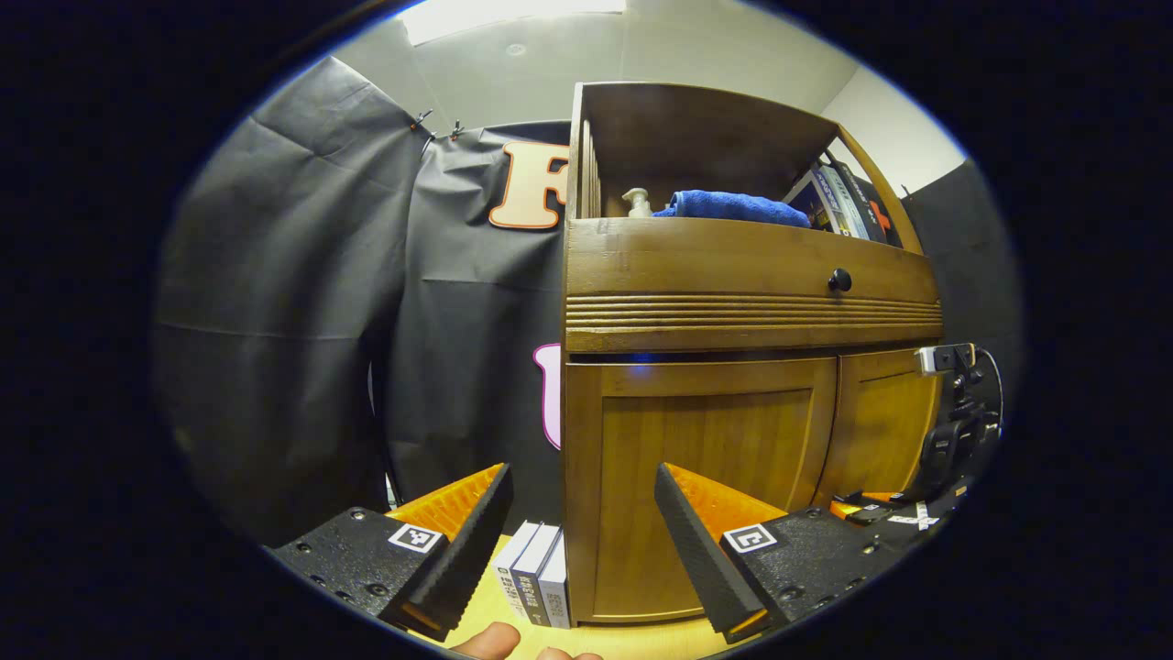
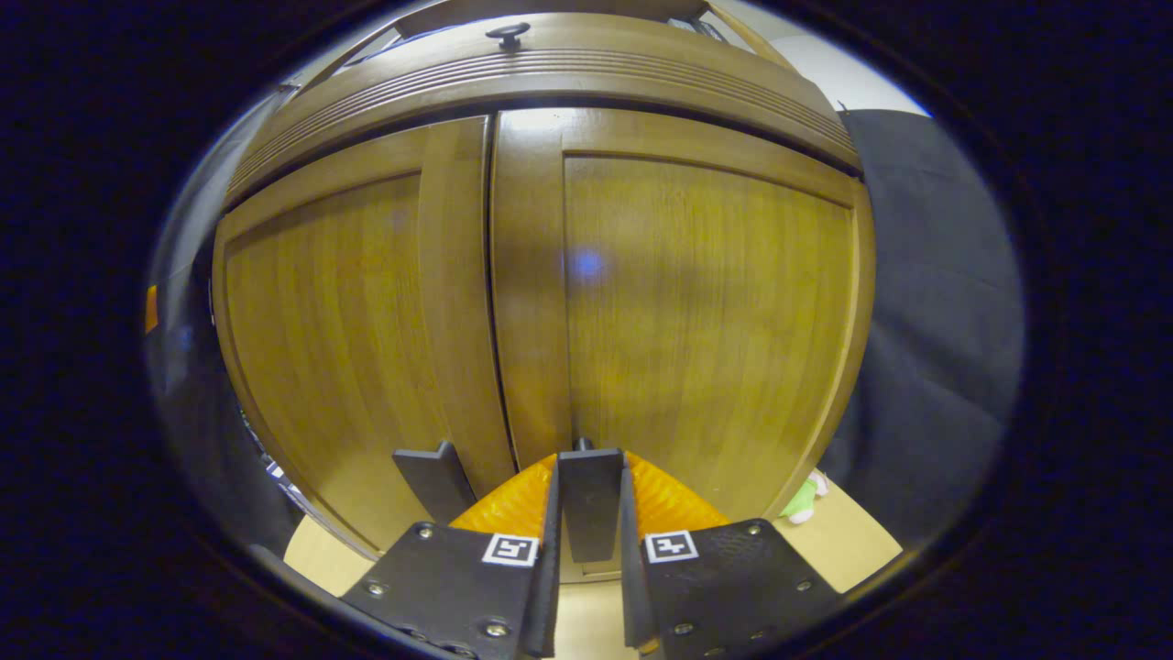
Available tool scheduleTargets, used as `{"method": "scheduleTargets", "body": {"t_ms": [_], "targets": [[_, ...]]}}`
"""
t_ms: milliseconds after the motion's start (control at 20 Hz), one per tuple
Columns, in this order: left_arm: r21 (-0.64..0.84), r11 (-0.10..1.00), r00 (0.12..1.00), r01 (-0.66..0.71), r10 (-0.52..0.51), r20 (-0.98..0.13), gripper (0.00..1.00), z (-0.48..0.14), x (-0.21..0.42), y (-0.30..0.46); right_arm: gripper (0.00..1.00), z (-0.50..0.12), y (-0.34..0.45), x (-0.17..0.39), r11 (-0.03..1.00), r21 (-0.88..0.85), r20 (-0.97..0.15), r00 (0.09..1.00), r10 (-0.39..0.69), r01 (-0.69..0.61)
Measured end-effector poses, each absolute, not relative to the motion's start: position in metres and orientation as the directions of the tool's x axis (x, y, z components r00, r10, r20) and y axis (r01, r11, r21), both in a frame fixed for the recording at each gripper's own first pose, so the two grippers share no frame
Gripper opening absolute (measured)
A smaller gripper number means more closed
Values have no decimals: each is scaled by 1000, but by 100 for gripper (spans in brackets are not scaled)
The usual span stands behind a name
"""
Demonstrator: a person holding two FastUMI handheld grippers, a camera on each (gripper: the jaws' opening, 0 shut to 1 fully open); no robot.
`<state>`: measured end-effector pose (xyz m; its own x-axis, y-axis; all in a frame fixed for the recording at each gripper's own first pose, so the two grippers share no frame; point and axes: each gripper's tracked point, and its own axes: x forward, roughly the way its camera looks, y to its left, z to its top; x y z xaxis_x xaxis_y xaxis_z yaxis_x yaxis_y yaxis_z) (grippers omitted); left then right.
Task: Open the right door of the double-door shoe cabinet with the right hand, and open the left door with the left hand.
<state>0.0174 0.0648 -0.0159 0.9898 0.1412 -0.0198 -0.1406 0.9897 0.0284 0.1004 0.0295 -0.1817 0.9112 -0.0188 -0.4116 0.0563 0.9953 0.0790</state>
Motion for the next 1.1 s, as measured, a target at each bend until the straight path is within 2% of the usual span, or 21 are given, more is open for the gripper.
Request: {"method": "scheduleTargets", "body": {"t_ms": [300,350,450,500,650,700,1100], "targets": [[11,991,991,-133,133,-28,92,-16,9,61,28,-179,25,93,993,81,-391,919,-46,85],[10,991,991,-134,134,-28,96,-15,8,61,28,-176,24,93,993,83,-391,919,-45,84],[5,992,991,-128,128,-29,92,-15,6,58,28,-171,22,91,992,92,-392,919,-44,87],[1,992,992,-122,122,-33,96,-17,4,56,28,-170,21,91,991,96,-392,919,-46,90],[-12,995,994,-96,95,-45,96,-19,2,45,28,-159,15,79,990,103,-394,918,-47,95],[-14,996,995,-85,84,-47,96,-21,1,40,24,-165,15,84,990,109,-395,918,-44,95],[-31,999,997,23,-25,-72,96,-29,3,-2,24,-149,5,86,984,121,-400,914,-74,133]]}}
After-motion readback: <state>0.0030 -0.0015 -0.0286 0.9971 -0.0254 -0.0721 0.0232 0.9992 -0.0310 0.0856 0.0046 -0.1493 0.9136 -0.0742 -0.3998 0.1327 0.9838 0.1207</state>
